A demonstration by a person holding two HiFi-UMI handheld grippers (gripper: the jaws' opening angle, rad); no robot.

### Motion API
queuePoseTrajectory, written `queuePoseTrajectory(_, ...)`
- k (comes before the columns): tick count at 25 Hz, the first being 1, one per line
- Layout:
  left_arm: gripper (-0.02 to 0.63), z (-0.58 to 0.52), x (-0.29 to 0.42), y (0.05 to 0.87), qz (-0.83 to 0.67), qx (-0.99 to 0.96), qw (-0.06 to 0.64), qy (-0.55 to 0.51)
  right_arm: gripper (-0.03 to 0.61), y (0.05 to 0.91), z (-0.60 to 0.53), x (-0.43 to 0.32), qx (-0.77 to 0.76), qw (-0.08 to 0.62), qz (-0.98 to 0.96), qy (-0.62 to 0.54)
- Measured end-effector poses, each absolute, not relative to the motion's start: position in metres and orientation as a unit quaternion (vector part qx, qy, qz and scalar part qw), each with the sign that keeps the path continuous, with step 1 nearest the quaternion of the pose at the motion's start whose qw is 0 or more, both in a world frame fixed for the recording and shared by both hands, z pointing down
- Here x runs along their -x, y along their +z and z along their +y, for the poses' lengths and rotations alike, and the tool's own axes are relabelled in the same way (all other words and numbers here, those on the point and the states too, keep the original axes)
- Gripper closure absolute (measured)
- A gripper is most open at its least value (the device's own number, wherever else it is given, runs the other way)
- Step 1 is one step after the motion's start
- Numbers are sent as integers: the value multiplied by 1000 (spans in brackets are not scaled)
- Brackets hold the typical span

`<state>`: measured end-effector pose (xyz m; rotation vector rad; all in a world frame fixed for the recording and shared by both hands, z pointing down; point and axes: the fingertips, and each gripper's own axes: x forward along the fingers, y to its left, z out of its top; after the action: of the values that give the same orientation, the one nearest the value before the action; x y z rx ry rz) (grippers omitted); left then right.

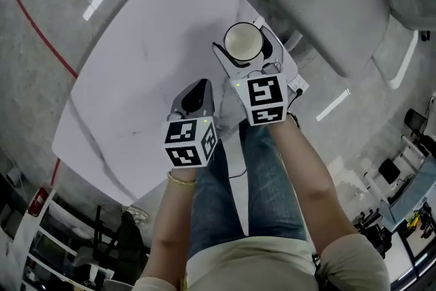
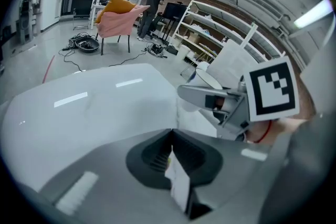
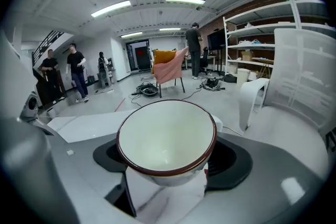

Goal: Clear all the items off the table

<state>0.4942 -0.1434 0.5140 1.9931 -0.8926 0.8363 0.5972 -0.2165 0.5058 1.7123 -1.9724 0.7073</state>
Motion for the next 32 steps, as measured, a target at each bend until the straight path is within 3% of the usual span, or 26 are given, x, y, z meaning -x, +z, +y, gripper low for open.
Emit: queuePoseTrajectory(32, 605, -159, -745, 514, -273, -816, 358, 361, 175, 509, -188, -901, -721, 207, -600, 276)
